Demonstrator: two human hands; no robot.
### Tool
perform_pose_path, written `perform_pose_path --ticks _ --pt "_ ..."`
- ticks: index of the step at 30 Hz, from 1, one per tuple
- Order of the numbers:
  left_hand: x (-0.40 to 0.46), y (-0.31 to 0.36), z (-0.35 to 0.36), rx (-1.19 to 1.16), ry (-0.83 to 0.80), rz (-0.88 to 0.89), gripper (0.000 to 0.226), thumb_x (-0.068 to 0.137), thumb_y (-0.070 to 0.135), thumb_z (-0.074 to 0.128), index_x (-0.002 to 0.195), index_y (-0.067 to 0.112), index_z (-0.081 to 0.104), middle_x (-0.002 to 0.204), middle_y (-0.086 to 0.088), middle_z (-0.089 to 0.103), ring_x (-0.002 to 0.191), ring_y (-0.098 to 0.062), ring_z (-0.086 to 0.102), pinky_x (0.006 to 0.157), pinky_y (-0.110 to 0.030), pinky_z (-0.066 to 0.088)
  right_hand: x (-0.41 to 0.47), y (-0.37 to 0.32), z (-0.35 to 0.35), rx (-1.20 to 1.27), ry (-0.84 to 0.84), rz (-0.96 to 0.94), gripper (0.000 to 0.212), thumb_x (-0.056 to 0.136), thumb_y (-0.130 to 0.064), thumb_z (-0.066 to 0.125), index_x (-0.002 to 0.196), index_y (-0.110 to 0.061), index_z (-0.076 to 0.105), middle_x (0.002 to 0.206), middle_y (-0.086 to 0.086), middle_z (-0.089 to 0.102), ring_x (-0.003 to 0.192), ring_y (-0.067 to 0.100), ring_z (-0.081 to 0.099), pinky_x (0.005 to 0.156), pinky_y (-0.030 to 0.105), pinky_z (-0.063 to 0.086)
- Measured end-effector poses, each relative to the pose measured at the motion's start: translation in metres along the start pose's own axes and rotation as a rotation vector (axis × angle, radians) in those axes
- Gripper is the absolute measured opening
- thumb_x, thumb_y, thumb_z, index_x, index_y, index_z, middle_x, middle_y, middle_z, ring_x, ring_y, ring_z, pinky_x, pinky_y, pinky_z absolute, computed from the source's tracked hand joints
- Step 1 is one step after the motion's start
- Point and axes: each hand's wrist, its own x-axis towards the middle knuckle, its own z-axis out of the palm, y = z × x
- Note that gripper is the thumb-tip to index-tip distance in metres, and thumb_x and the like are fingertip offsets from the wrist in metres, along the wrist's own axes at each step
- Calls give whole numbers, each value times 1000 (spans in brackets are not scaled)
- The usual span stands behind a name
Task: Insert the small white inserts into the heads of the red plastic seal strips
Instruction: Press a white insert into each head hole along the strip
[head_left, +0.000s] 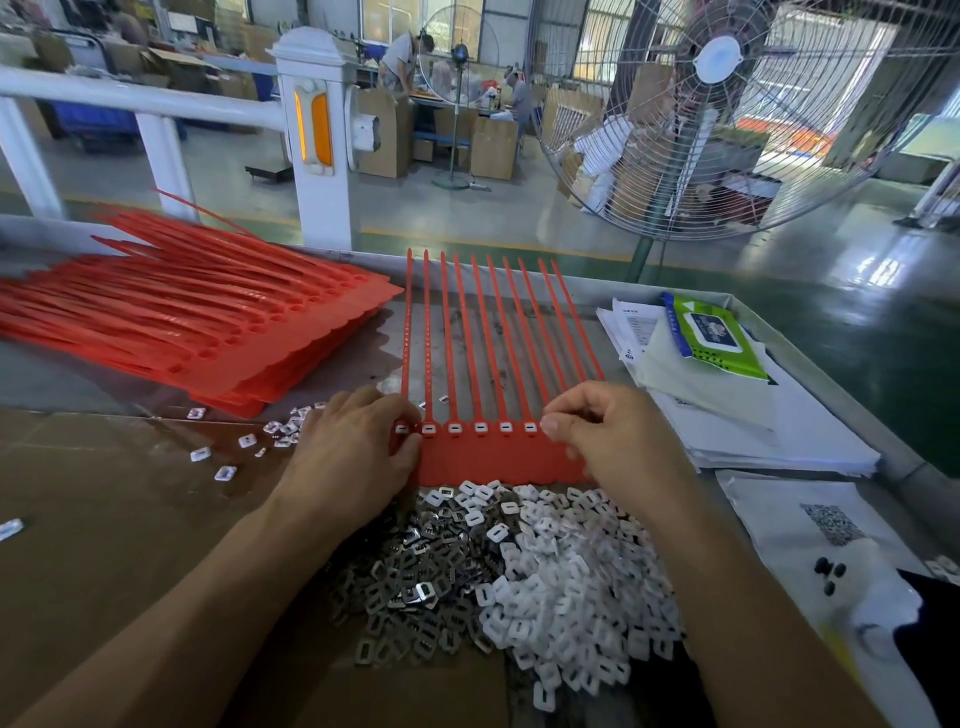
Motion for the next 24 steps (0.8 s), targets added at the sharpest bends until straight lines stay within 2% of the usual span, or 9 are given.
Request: perform_pose_path --ticks 3,6,11,16,21,24 --pt "0 1 0 5 -2 -2 25 95 42 58 118 36 64 116 8 59 117 -19 50 104 -44 38 9 11 -8 -10 140 72 12 95 -20 71 85 -27 74 69 -7 72 61 3 64 60 28 52" --pt "0 1 -1 5 -6 -5 25 95 42 58 119 36 64 116 8 59 116 -19 50 104 -44 38 16 23 -10 -79 181 130 11 98 -21 66 91 -23 73 82 -4 73 80 15 69 73 32 53" --pt "0 1 0 2 -10 -5 25 95 42 57 119 36 63 118 9 58 119 -19 49 105 -44 36 21 31 -3 -163 179 125 12 101 -22 63 92 -25 70 81 -15 62 77 -1 56 65 26 40" --pt "1 0 1 -5 4 -10 24 94 41 59 117 37 64 118 9 59 118 -20 50 105 -43 37 27 33 0 -207 179 135 13 100 -23 61 91 -24 71 81 -12 63 77 4 56 73 30 40" --pt "1 -1 2 -13 8 -6 24 93 41 59 116 37 65 118 9 60 119 -19 50 104 -43 37 30 33 3 -233 177 147 13 99 -27 61 91 -25 71 77 -17 62 74 0 57 61 26 40" --pt "1 0 2 -14 6 -6 24 94 41 59 116 37 64 118 10 59 119 -19 50 105 -42 36 31 33 4 -247 176 152 13 97 -25 63 90 -24 74 82 -11 68 76 4 60 63 28 42"
